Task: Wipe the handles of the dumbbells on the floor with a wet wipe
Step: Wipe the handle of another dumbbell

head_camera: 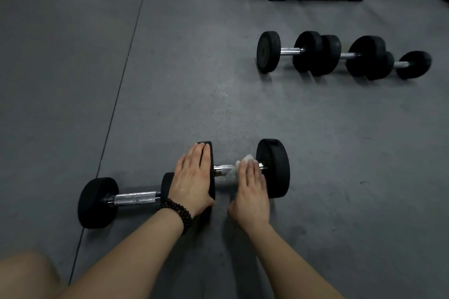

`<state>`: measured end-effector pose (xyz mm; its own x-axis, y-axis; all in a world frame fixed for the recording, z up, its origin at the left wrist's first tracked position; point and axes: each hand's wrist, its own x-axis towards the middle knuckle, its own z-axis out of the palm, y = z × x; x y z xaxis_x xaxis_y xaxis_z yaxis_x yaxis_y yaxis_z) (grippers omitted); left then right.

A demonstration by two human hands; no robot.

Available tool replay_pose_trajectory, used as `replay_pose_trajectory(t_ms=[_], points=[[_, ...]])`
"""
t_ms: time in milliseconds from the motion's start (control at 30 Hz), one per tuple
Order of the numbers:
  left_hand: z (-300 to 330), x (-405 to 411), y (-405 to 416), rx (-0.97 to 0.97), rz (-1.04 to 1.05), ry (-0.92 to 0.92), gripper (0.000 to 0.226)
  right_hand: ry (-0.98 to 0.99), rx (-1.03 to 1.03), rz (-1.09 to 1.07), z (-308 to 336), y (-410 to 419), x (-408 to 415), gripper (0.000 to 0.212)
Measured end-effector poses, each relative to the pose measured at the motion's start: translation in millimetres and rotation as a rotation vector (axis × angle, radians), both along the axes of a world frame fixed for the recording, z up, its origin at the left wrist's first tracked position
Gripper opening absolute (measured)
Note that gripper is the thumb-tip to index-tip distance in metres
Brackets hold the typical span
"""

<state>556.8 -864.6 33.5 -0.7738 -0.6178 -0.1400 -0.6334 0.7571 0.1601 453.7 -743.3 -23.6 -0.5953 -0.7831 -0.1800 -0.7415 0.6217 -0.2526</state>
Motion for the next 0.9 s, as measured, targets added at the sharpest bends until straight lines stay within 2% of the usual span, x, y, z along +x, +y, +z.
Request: replay_pose_trajectory(t_ms=[167, 333, 467, 533, 600, 633, 733, 800, 900], points=[[0.8, -0.1, -0.3, 0.031, 0.006, 0.012, 0.143, 0.023, 0.04, 0.162, -0.3, -2.6, 0.7, 0.102], [0.7, 0.1, 0.4, 0.052, 0.013, 0.063, 0.142, -0.016, -0.075, -0.028, -1.9, -6.3, 5.1, 0.104], [2.1, -0.7, -1.4, 0.075, 0.02, 0.07, 0.14, 0.054, -0.05, 0.217, -8.3, -15.6, 14.7, 0.103], [3.4, -0.3, -1.1, 0.073, 0.013, 0.063, 0.142, 0.1, -0.029, 0.134, -13.2, -5.5, -3.7, 0.104], [3.1, 1.2, 0.4, 0.055, 0.009, 0.071, 0.141, 0.083, -0.053, -0.037, -11.1, 1.4, -9.2, 0.103], [2.2, 2.0, 1.1, 0.049, 0.012, 0.08, 0.139, 0.064, -0.06, -0.054, -9.3, -2.9, -3.4, 0.103], [-0.2, 0.4, -0.4, 0.064, 0.026, 0.113, 0.131, 0.049, -0.058, 0.177, -6.2, -20.3, 23.1, 0.1], [1.7, -1.6, -3.6, 0.078, 0.033, 0.1, 0.135, 0.094, -0.051, 0.24, -10.4, -17.5, 16.2, 0.097], [4.6, -2.4, -6.0, 0.089, 0.019, 0.07, 0.143, 0.098, -0.022, -0.007, -14.9, -3.4, -7.3, 0.099]])
